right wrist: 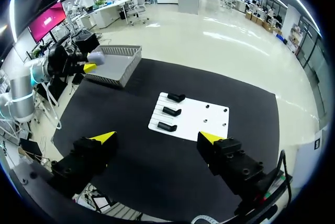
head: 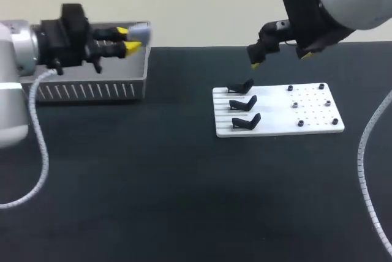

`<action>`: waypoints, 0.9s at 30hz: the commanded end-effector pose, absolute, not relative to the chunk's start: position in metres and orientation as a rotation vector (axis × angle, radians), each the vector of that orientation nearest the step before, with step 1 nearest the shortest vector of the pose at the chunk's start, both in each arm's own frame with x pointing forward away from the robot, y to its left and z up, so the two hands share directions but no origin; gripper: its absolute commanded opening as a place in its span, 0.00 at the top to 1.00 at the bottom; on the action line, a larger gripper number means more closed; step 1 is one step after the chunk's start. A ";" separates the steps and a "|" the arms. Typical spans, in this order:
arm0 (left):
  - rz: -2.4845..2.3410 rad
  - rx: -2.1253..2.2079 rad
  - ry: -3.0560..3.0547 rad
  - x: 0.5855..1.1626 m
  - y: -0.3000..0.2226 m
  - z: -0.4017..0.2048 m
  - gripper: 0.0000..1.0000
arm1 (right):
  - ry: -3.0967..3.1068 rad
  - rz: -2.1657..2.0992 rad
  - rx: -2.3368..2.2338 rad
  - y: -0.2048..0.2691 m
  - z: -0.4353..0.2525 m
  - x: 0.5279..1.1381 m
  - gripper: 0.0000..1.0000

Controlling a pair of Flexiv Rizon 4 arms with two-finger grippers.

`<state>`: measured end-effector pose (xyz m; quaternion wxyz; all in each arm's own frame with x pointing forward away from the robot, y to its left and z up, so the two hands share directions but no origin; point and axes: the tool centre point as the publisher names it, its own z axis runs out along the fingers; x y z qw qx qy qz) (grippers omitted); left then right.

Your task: Pick up each earbud case from the left stands, insert the matching earbuds, close the lid, and place the case in the box.

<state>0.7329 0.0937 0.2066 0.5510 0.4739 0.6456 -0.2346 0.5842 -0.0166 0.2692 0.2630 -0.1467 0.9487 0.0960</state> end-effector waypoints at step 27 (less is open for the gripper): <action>-0.260 0.917 1.679 0.823 0.225 0.184 0.00 | 2.529 0.264 -0.385 -0.018 0.267 0.582 0.00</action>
